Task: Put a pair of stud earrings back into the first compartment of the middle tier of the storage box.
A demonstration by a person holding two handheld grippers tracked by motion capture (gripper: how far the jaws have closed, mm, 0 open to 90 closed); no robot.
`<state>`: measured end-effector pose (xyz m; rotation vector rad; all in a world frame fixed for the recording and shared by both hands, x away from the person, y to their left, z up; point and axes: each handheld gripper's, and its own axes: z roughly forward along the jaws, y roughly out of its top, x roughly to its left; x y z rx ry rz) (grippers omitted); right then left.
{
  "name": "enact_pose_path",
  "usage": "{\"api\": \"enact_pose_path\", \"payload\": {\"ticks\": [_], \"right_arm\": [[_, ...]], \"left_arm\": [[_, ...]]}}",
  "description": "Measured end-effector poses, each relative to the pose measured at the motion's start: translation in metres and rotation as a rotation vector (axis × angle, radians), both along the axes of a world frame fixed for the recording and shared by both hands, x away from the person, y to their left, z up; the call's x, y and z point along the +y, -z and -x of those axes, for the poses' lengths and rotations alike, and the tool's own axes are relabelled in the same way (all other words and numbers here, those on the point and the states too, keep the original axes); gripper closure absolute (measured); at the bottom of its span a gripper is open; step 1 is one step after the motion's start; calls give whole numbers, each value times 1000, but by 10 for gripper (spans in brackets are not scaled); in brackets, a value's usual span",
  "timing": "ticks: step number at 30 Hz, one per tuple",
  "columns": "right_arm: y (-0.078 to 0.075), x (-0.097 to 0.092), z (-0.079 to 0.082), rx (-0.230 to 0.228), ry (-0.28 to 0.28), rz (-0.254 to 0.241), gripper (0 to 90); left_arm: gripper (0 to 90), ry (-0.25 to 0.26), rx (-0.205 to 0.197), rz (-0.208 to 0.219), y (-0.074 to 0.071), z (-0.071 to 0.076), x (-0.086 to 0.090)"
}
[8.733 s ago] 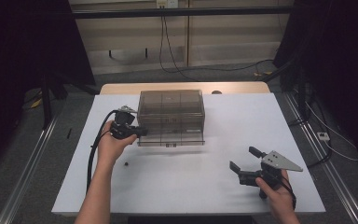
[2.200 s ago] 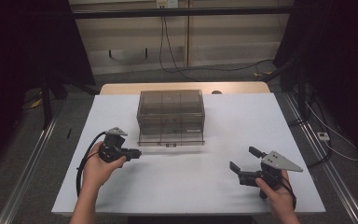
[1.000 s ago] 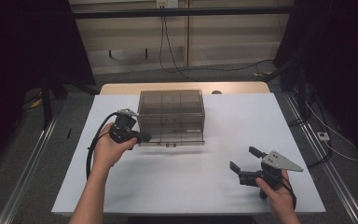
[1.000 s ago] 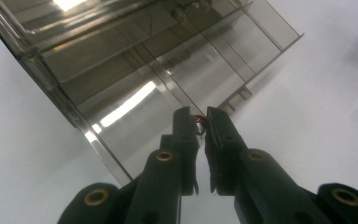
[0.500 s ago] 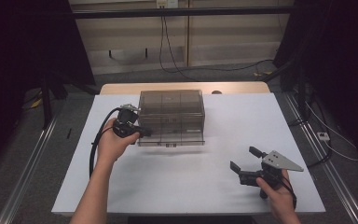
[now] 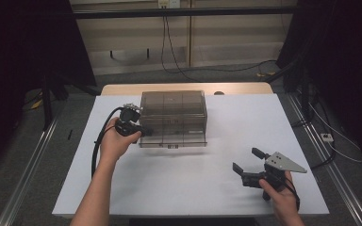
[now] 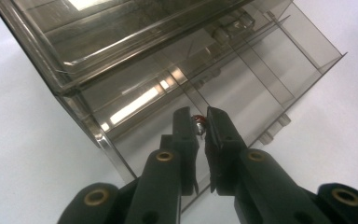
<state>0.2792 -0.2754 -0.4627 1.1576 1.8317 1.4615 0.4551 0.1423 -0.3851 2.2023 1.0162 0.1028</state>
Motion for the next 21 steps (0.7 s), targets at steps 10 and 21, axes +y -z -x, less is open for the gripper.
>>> {"api": "enact_pose_path", "payload": {"ticks": [10, 21], "right_arm": [[0, 0, 0, 4, 6, -8, 44], [0, -1, 0, 4, 8, -9, 44]], "left_arm": [[832, -24, -1, 0, 5, -6, 1], [830, -12, -1, -22, 12, -7, -4]]}}
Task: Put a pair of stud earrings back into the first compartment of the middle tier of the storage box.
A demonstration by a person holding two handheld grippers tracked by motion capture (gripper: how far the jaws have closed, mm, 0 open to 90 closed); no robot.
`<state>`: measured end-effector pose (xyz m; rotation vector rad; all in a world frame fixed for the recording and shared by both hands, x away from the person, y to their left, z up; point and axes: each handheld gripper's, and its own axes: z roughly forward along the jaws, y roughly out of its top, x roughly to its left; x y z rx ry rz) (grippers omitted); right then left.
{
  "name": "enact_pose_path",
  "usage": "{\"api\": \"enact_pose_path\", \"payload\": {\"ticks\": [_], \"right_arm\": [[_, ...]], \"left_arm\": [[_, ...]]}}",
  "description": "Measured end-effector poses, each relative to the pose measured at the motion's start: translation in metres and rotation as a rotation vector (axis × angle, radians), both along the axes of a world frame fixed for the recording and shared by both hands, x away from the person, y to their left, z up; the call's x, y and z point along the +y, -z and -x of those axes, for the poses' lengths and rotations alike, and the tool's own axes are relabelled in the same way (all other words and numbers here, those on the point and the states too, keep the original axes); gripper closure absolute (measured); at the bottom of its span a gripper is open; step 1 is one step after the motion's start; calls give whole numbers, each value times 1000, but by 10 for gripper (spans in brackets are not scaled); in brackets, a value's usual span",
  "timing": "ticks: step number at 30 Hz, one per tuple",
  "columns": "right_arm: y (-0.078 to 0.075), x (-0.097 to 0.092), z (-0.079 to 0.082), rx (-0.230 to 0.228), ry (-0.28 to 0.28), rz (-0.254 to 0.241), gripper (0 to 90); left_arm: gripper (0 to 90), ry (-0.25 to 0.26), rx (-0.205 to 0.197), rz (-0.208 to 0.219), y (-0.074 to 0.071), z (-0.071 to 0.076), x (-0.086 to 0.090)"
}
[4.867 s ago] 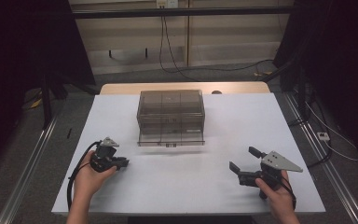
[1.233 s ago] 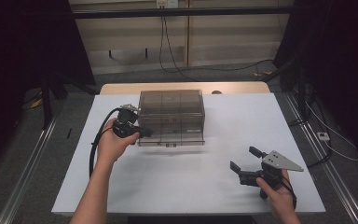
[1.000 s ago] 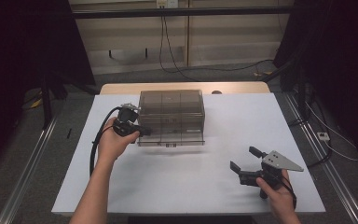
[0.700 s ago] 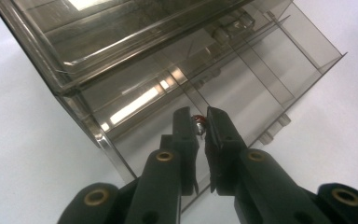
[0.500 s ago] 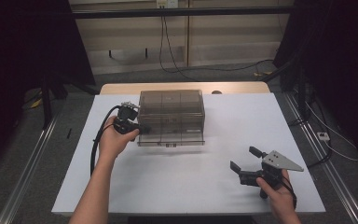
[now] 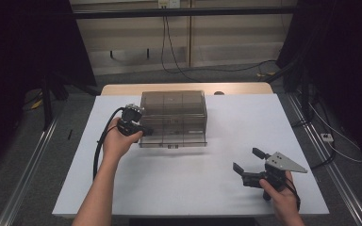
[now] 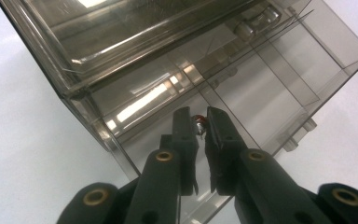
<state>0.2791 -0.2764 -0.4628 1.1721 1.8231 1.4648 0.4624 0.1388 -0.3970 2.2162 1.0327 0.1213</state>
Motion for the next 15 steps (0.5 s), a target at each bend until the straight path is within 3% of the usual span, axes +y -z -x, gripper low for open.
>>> {"api": "enact_pose_path", "payload": {"ticks": [11, 15], "right_arm": [[0, 0, 0, 1, -1, 0, 44], [0, 0, 0, 1, -1, 1, 44]], "left_arm": [[823, -4, -15, -23, 3, 0, -1], [774, -9, -26, -19, 4, 0, -1]]}}
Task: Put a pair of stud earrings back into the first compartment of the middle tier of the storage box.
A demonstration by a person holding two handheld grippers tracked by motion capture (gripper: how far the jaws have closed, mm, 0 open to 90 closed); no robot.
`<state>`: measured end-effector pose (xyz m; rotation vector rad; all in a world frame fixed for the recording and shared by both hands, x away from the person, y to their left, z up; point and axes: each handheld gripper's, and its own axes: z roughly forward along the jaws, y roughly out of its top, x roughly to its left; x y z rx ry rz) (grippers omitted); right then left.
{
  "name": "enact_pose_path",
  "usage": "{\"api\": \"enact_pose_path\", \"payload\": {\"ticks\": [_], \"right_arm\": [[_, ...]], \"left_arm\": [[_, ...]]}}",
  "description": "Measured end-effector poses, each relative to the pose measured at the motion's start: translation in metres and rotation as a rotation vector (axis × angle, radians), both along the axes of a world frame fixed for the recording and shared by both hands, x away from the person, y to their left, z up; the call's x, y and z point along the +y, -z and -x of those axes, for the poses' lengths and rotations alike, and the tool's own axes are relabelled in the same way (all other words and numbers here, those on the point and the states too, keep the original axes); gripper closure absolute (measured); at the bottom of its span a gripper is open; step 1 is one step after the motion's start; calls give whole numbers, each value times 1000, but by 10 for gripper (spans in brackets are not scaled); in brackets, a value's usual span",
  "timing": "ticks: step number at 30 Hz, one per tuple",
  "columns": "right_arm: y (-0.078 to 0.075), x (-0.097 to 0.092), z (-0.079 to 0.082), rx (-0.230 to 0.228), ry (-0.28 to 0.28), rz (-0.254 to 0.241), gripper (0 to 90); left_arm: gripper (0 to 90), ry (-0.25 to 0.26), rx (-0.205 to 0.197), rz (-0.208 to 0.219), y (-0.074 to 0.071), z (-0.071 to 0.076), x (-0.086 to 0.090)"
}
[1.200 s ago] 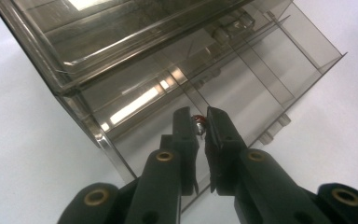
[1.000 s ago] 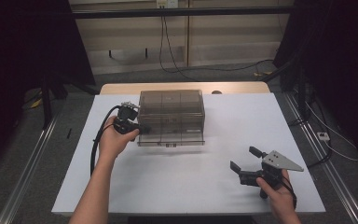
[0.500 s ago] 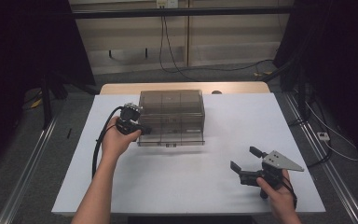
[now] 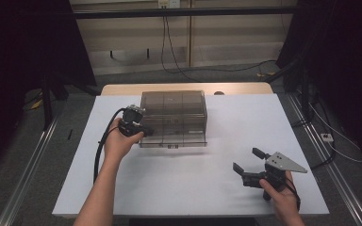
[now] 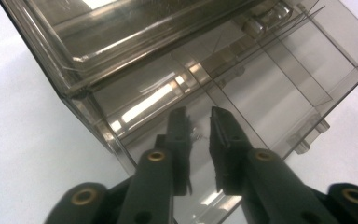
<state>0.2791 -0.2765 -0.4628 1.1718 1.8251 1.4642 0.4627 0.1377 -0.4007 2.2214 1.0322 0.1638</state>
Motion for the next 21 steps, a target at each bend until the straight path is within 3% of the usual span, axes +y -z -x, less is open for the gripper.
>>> {"api": "enact_pose_path", "payload": {"ticks": [9, 13, 21], "right_arm": [[0, -1, 0, -1, 2, -1, 44], [0, 0, -1, -2, 1, 0, 44], [0, 0, 0, -1, 2, -1, 44]], "left_arm": [[699, 12, 19, 19, -5, 7, 0], [659, 41, 36, 58, -10, 12, -4], [528, 79, 19, 41, -14, 21, -9]]}}
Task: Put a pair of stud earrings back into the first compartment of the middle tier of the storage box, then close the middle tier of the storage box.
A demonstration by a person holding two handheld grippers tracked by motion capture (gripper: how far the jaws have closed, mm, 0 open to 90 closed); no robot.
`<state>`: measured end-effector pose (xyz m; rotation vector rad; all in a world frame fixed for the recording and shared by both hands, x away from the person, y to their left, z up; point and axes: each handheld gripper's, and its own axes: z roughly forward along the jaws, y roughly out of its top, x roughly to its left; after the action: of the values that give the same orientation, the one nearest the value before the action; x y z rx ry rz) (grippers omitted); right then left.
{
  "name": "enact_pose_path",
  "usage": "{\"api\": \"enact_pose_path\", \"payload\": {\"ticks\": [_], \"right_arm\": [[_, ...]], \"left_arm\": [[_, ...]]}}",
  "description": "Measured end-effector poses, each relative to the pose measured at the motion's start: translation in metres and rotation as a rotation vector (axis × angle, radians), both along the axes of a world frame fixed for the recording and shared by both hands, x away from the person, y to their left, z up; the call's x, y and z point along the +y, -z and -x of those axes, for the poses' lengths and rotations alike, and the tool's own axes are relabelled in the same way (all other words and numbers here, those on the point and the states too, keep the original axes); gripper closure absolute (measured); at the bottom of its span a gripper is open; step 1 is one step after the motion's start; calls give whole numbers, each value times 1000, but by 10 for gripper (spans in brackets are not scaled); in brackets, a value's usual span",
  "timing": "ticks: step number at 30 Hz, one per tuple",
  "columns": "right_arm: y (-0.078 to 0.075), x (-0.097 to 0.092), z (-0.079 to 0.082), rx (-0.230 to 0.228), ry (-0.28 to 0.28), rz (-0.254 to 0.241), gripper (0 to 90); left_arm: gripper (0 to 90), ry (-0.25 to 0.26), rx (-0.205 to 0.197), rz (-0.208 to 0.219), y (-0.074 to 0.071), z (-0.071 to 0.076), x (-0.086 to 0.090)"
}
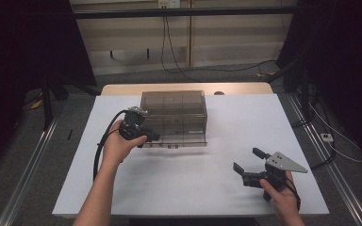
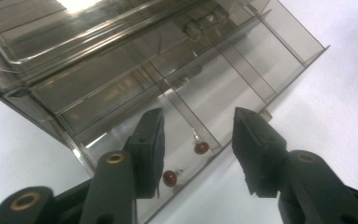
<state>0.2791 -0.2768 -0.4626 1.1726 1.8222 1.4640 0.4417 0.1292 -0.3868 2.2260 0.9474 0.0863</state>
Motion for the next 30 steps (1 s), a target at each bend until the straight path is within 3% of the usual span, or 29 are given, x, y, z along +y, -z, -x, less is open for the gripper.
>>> {"api": "enact_pose_path", "payload": {"ticks": [9, 16, 20, 24, 30], "right_arm": [[0, 0, 0, 3, 0, 3, 44], [1, 0, 0, -1, -7, 17, 45], [0, 0, 0, 1, 2, 0, 44], [0, 0, 0, 0, 2, 0, 44], [1, 0, -1, -1, -3, 9, 44]], "left_arm": [[368, 71, -25, 36, -1, 12, -12], [348, 90, -36, 43, -2, 18, -17], [460, 102, -18, 79, -2, 20, -18], [695, 120, 5, 90, 0, 21, -18], [842, 146, 10, 80, 7, 24, -19]]}}
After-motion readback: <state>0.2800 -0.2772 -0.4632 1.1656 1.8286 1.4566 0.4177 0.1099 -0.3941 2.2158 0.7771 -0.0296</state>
